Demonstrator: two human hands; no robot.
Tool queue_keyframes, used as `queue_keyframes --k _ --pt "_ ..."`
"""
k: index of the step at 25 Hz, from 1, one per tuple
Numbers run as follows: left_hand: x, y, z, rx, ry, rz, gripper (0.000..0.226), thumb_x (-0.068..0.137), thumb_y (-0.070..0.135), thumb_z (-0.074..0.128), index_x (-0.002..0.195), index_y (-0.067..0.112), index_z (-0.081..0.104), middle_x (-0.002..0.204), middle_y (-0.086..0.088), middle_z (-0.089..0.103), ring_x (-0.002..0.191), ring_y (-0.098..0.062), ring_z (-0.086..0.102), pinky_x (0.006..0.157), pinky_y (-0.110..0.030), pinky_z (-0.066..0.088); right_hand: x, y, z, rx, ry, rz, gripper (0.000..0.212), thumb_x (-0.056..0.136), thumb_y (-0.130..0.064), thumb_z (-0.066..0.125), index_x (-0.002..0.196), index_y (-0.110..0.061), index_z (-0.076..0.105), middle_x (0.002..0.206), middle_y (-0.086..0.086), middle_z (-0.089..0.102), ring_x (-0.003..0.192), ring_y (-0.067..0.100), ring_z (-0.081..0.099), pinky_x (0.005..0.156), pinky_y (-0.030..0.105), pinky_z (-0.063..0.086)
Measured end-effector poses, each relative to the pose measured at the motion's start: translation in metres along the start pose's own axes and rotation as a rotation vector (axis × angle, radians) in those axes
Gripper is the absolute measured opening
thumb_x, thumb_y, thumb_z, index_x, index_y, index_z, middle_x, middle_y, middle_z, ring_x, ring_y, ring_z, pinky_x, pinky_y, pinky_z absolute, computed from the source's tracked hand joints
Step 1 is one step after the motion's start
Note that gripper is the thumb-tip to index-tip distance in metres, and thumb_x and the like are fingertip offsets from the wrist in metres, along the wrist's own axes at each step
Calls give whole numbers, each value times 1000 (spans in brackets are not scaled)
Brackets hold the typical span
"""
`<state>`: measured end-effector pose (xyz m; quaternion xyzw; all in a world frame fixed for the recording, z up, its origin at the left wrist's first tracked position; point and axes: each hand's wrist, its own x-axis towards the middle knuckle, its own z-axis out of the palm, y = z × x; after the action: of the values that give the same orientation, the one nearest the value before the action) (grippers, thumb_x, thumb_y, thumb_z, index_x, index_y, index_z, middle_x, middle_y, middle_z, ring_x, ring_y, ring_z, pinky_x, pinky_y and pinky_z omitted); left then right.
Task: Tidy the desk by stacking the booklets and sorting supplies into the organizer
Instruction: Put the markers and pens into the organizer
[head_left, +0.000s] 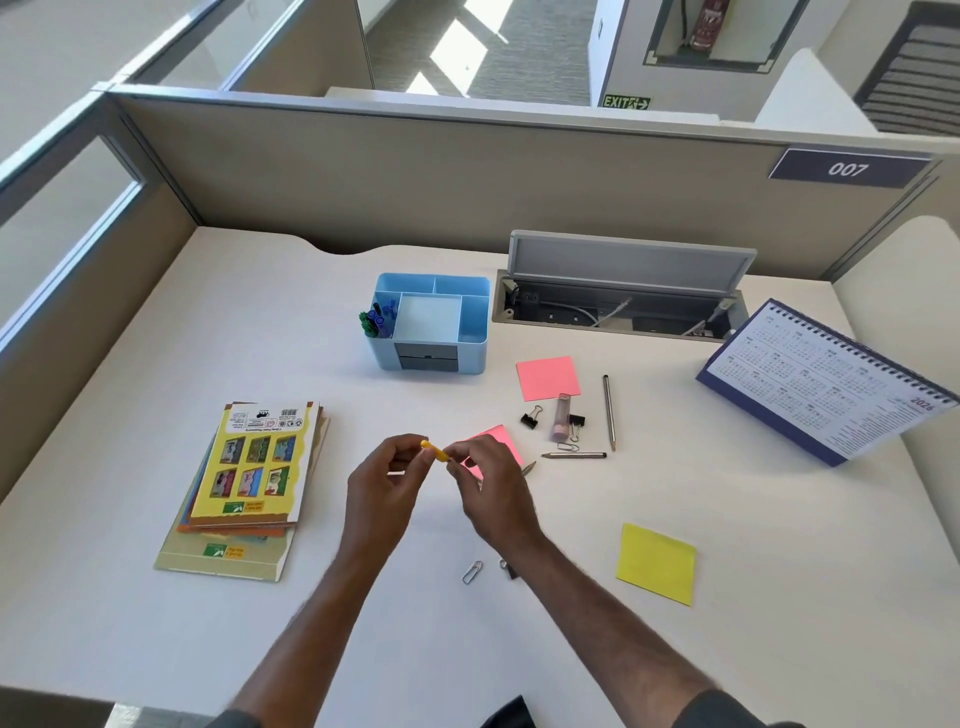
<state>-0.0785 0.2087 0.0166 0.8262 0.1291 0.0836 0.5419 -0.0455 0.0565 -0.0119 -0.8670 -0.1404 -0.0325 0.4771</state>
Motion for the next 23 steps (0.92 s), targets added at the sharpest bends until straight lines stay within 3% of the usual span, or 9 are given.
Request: queue_keyframes --k 3,6,8,13,17,19,23 --pt "8 3 3 -51 2 -25 10 90 21 75 99 21 72 87 7 75 80 -14 72 76 -40 62 3 1 -4 -7 -11 -22 17 91 -16 63 108 -19 67 100 -7 63 95 12 56 82 31 47" --pt "20 8 2 -43 18 -12 10 91 19 76 100 18 74 85 8 75 79 -13 72 76 -43 62 -1 13 -7 -1 8 14 32 92 -23 64 123 -17 62 118 -5 60 112 12 54 97 25 43" --pt "34 16 -6 -18 48 22 10 91 18 75 101 18 74 85 7 75 79 -14 72 76 -43 62 -12 29 -10 -66 39 93 39 92 -31 60 128 -16 58 129 -4 57 123 13 49 104 28 39" --pt "86 44 -36 28 194 153 9 91 18 73 100 20 73 84 6 73 74 -9 68 74 -30 58 -56 88 -20 -414 74 125 60 97 -49 44 138 -5 49 144 9 49 134 26 44 107 41 40" --pt "136 64 -57 81 371 223 15 90 22 71 100 12 73 86 4 72 71 6 63 74 -15 53 -78 113 -23 -583 -24 226 69 100 -52 33 150 -3 33 161 10 25 148 30 24 117 42 23" --pt "163 70 -64 122 430 225 17 89 24 69 100 12 74 85 5 72 70 3 64 75 -13 52 -83 119 -24 -628 -66 242 71 101 -52 30 152 -2 28 163 11 19 150 30 18 119 44 20" --pt "208 64 -60 248 408 163 21 88 25 66 99 10 75 88 -4 76 76 -14 68 78 -24 53 -87 125 -23 -679 -114 256 71 101 -51 31 150 0 31 163 13 17 150 31 17 120 45 20"
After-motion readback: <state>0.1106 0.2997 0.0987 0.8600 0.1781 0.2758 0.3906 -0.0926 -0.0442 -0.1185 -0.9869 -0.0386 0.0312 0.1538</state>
